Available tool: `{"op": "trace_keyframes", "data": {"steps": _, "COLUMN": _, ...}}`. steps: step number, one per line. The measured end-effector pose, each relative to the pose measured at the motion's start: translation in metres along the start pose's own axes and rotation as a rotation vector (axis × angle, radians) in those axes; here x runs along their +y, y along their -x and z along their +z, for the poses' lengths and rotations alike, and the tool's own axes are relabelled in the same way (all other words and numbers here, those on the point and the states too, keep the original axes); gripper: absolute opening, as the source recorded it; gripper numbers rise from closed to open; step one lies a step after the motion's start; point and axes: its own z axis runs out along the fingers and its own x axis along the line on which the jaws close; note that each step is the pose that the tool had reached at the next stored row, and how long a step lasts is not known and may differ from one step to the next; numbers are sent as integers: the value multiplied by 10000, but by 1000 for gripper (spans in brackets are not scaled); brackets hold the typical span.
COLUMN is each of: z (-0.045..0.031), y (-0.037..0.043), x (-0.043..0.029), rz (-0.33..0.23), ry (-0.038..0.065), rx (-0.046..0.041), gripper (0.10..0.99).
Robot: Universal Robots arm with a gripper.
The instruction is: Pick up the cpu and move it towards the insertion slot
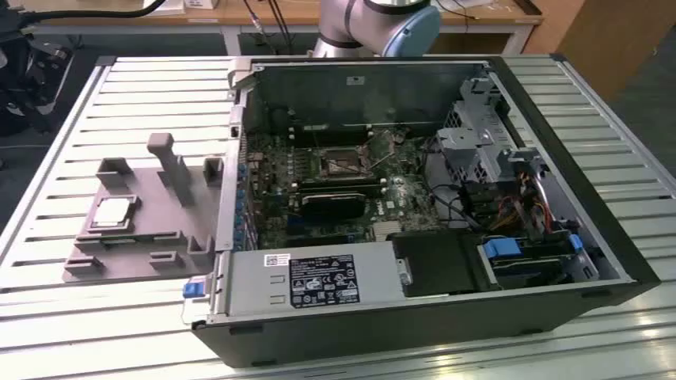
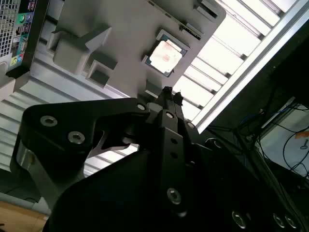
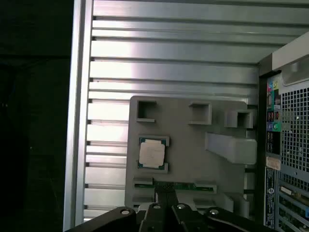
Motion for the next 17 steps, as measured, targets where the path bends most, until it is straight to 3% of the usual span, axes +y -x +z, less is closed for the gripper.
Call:
{"op": "trace_keyframes", "data": {"steps": 9, "z": 4, "y": 0, "x": 0, "rz": 0, "ry": -1, "rx": 1, "gripper": 102}}
{"op": "trace_keyframes", "data": {"steps": 17, "z": 71, "y": 0, "x": -3, "rz": 0, "ry": -3, "rx": -2, "gripper": 102}}
